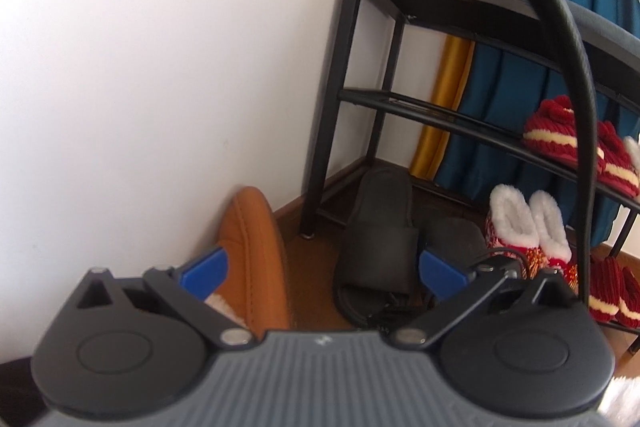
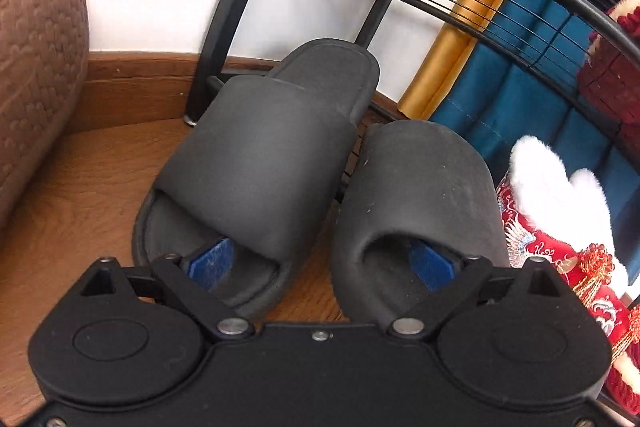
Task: Organize scattered shoes
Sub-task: 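Push the held slides onto the bottom shelf beside the white slippers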
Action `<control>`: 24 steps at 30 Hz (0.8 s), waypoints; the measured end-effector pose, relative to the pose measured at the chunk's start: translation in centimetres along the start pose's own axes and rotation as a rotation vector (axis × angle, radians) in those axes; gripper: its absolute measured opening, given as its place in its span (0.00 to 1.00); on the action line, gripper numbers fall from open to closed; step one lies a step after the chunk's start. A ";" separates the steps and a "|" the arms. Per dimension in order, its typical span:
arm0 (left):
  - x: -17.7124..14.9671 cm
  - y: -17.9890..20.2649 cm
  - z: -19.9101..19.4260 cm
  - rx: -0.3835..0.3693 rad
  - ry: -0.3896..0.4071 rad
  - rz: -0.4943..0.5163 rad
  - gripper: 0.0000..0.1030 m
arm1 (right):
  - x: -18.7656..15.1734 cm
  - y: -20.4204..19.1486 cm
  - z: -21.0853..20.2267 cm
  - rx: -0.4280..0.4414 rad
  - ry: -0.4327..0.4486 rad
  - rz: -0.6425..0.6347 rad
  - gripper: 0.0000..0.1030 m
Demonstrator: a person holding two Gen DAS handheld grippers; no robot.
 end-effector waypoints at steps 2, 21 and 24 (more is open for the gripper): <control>-0.1 0.0 0.0 -0.001 -0.007 -0.007 1.00 | 0.0 0.2 0.3 -0.027 0.006 0.020 0.85; 0.6 -0.7 -0.3 0.004 0.018 -0.055 1.00 | 4.4 3.7 2.7 -0.158 0.060 0.407 0.41; 0.7 -0.9 -0.3 0.010 0.019 -0.064 1.00 | 5.2 3.5 3.5 -0.185 0.084 0.441 0.41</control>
Point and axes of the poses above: each gripper's, at about its wrist camera, not at the fingertips, and z roughly the way its jaws point, y to its right, x to its top, the point moved 3 cm from there along z, roughly the way its jaws point, and after that the axes turned 8 degrees about y, right-handed, at the moved point
